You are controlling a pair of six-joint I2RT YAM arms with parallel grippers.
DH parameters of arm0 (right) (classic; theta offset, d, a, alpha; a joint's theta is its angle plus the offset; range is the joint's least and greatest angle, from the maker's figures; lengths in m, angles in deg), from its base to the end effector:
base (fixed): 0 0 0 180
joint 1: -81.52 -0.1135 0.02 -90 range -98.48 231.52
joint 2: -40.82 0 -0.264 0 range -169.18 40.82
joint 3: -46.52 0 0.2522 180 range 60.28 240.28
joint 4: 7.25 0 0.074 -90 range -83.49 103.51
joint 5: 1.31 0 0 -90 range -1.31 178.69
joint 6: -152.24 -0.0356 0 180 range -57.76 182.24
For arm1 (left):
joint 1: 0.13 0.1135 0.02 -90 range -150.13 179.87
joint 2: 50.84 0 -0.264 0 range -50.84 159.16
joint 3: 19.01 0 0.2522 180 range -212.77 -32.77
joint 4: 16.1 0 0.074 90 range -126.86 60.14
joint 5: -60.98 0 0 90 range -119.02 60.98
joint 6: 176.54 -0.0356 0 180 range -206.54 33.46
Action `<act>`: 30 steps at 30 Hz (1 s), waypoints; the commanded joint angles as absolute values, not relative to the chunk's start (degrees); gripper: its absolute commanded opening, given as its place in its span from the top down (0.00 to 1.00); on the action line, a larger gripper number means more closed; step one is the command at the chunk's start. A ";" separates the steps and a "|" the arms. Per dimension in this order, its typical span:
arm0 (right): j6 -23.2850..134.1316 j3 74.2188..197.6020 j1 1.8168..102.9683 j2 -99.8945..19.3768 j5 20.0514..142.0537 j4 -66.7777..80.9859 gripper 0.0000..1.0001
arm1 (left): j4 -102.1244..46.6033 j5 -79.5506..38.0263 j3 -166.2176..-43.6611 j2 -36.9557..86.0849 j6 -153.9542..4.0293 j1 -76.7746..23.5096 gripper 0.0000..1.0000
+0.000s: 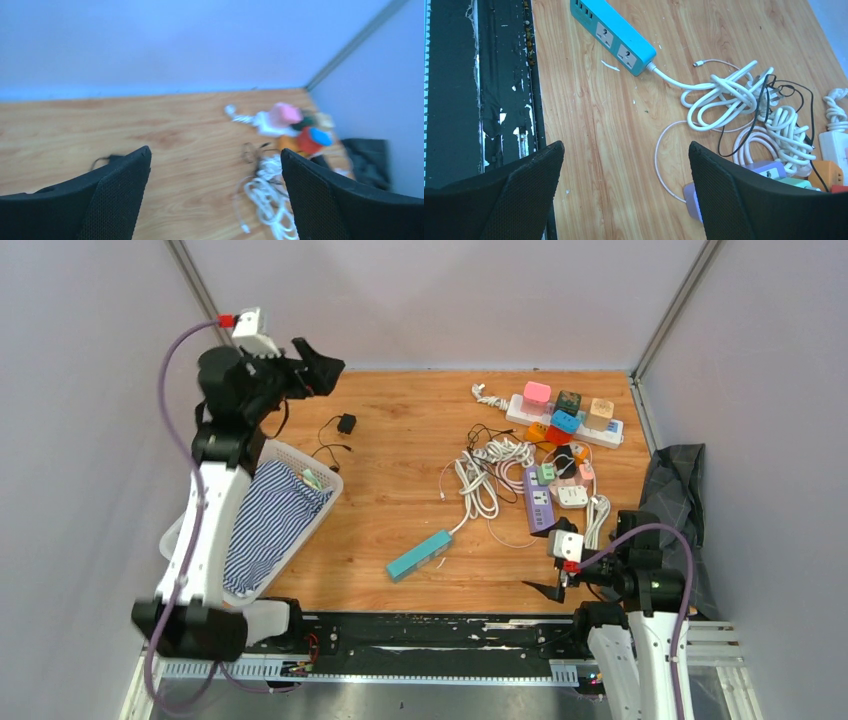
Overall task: Pull the plug off the socket
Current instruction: Place the plug at the center of the board, then pick up the socket from the corner of the board.
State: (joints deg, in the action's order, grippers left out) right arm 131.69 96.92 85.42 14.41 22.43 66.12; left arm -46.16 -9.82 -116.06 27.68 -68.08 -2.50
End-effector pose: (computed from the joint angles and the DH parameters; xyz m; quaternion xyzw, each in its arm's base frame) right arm 0.0735 0.0277 0.2664 -0.5847 0.5576 0.2375 0.5393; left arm 0.3113 -0.0246 0.4309 -0.0024 0.7710 -0.2398 0.5900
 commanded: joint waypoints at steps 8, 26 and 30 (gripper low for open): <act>137.82 97.14 85.15 20.43 17.37 71.93 0.04 | -25.55 10.25 -85.26 0.25 -48.66 -6.50 0.00; 135.29 96.40 82.07 18.01 19.69 68.96 0.04 | -42.41 -11.71 -72.92 -4.40 -64.67 -30.41 0.00; 134.98 96.27 82.25 17.28 19.94 68.68 0.04 | -48.31 -25.52 -73.51 -3.17 -67.88 -39.85 0.00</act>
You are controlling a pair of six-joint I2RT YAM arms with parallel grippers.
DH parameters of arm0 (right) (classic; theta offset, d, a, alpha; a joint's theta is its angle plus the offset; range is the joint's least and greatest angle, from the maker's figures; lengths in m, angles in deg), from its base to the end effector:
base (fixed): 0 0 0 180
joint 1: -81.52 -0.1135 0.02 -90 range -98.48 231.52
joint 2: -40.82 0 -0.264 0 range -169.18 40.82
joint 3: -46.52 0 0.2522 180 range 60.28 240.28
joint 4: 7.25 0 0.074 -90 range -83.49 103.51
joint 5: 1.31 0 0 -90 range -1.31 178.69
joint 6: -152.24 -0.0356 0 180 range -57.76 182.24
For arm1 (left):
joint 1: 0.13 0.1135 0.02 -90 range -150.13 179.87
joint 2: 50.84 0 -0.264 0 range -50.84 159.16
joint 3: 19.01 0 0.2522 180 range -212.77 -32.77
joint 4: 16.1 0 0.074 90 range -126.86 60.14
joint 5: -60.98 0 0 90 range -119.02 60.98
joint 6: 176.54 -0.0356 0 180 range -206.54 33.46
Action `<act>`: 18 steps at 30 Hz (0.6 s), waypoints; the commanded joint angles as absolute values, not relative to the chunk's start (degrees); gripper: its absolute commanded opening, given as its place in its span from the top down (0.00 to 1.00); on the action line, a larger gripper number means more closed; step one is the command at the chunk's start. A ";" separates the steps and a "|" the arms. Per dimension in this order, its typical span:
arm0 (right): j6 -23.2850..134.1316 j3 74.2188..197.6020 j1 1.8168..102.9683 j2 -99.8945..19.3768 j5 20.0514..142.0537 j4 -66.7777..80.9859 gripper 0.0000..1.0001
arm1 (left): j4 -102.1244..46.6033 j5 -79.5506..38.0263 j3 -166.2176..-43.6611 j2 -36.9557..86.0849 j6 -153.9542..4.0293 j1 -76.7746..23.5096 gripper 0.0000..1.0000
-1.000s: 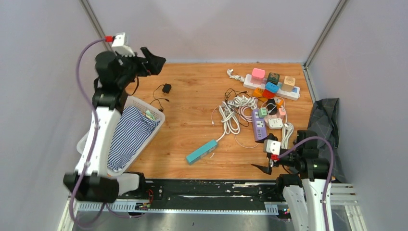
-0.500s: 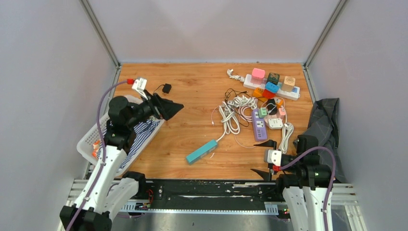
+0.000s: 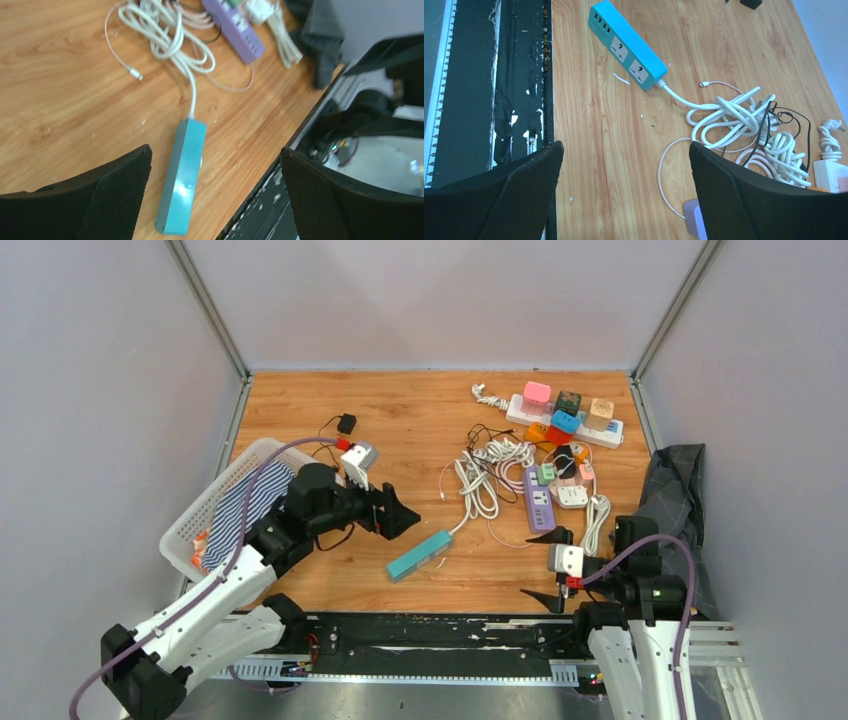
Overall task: Pull the plug off the socket
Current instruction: Pick up the socket from the corner of the board.
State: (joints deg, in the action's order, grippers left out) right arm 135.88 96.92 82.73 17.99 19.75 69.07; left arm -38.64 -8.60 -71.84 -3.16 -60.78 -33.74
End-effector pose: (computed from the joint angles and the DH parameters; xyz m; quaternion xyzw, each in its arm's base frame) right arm 0.0582 0.0320 0.2674 -0.6167 0.5047 0.2442 0.5525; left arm 0.1563 -0.1188 0.2993 0.1590 0.7841 -0.4127 0.4355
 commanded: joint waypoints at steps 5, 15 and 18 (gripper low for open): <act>134.79 96.18 82.24 17.09 19.96 68.47 0.04 | -47.66 -28.93 -71.62 -3.85 -67.23 -43.56 0.00; 134.40 96.20 82.42 17.53 20.56 68.04 0.04 | -55.70 -40.30 -81.93 14.03 -70.01 -52.67 0.00; 134.31 96.22 82.94 17.85 20.58 68.03 0.04 | -61.81 -42.25 -88.49 23.46 -72.43 -55.05 0.00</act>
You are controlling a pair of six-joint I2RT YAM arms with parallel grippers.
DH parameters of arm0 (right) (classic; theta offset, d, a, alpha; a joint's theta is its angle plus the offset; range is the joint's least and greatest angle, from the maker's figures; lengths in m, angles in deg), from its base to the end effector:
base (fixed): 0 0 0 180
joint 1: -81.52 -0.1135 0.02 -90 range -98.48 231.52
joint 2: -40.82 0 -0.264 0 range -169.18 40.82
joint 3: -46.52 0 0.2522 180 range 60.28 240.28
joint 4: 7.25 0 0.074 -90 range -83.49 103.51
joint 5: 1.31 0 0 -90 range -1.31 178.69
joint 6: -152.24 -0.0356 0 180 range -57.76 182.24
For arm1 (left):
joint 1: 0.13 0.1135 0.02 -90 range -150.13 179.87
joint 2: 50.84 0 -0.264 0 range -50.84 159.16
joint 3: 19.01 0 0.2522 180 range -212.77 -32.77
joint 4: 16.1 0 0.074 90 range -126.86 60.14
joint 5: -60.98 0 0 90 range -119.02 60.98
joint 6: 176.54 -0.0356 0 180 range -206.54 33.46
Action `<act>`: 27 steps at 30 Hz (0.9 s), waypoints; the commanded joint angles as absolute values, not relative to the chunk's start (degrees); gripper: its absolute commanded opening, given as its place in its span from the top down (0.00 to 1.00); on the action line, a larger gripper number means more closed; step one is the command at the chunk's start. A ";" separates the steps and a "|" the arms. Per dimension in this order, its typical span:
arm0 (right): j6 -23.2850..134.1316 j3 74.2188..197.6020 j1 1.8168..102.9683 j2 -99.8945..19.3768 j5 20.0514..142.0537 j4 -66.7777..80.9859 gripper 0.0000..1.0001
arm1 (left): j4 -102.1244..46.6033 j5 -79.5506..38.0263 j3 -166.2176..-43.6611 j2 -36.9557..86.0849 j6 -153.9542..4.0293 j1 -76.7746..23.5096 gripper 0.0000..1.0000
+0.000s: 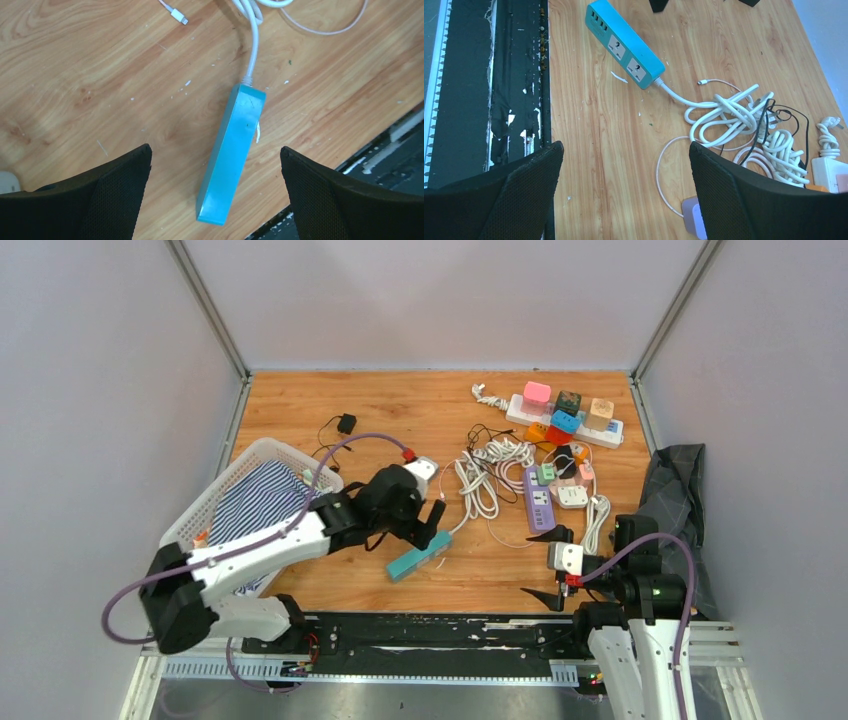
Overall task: Pull the plug off the socket
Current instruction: Pick up the socket from the corner of the board.
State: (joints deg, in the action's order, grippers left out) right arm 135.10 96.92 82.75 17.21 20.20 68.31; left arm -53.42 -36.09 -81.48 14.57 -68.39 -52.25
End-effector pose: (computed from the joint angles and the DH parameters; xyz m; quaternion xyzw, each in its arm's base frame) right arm 0.0613 0.0318 0.2674 -0.6134 0.5115 0.2451 0.5496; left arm 0.1542 -0.1910 0.2700 0.2397 0.8736 -0.1958 0.3755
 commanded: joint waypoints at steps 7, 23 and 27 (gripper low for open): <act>134.31 96.14 83.55 18.35 20.19 68.20 0.04 | -64.84 -38.82 -93.35 30.93 -72.96 -58.54 0.00; 134.40 96.05 84.33 17.91 20.22 68.45 0.04 | -56.33 -40.58 -94.25 39.41 -68.65 -60.97 0.03; 134.32 96.05 84.63 17.69 20.32 68.39 0.04 | -54.48 -42.43 -93.00 38.31 -69.93 -59.86 0.03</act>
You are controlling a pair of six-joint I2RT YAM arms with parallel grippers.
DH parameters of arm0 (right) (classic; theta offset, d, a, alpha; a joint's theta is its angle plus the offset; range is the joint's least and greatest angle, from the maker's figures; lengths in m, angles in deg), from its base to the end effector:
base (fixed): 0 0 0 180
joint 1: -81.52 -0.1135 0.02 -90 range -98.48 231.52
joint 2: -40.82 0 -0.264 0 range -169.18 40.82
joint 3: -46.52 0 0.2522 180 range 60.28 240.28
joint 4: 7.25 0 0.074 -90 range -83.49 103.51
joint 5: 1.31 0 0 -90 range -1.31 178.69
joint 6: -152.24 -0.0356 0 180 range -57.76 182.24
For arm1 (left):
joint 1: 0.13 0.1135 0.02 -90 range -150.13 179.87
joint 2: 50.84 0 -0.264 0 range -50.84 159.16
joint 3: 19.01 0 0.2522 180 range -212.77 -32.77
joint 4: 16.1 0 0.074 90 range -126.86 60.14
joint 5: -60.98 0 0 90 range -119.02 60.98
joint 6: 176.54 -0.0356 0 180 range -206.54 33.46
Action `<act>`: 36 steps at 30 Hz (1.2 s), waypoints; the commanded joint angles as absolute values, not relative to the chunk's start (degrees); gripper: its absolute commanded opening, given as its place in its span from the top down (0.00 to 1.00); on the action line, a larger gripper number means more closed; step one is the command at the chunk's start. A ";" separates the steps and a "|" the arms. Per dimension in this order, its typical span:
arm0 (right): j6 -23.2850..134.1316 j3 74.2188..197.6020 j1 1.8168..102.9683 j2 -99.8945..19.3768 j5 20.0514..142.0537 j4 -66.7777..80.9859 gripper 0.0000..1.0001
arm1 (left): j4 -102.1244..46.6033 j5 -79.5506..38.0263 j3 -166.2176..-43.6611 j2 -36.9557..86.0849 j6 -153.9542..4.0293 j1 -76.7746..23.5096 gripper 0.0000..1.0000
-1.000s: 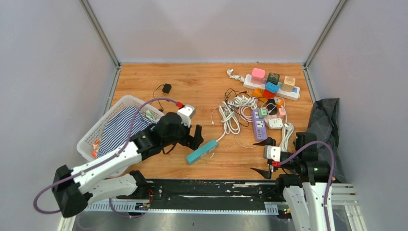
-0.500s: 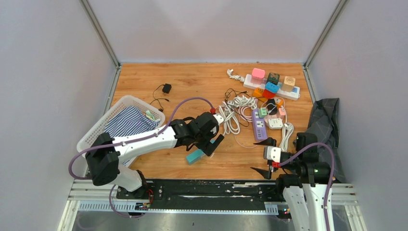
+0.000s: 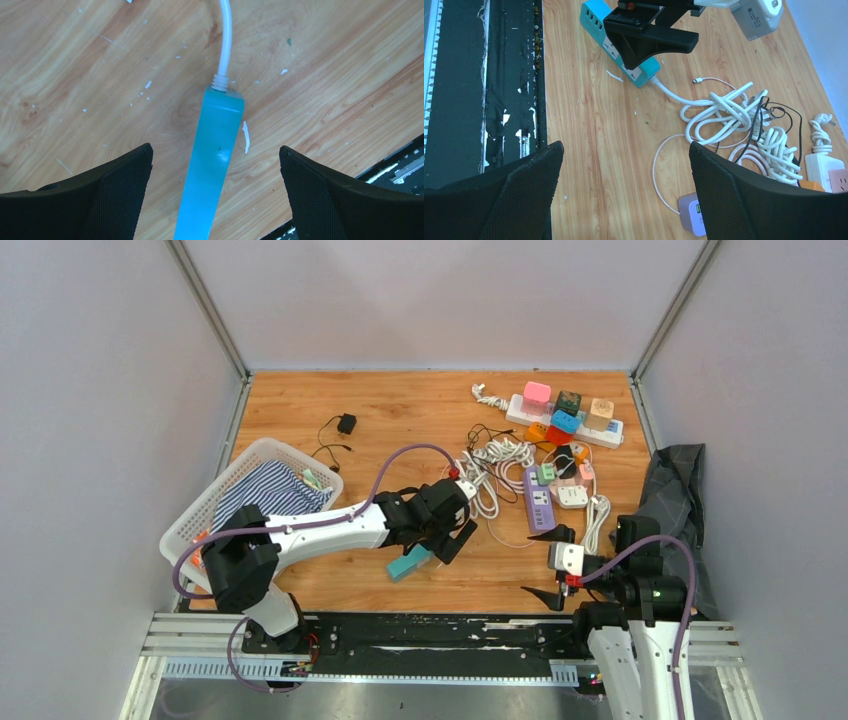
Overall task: Pull the plug off the socket
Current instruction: Pick up the socket from the corner of the board.
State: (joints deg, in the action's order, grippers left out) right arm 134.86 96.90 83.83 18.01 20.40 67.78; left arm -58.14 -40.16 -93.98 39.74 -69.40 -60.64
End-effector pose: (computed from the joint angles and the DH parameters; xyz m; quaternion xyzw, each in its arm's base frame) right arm 0.0604 0.0307 0.2683 -0.6105 0.5133 0.2325 0.5565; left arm 0.1654 -0.2785 0.2176 0.3281 0.8982 -0.1012 0.2744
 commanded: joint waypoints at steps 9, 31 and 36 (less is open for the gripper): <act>134.22 96.05 85.96 17.35 20.10 68.46 0.04 | -54.08 -40.81 -93.18 42.76 -69.30 -59.55 0.21; 134.30 96.05 87.23 16.87 20.05 68.47 0.04 | -56.25 -35.94 -95.61 48.72 -70.12 -59.52 1.00; 134.31 96.05 87.23 16.83 20.05 68.47 0.04 | -52.44 -29.85 -92.55 45.72 -72.58 -59.58 1.00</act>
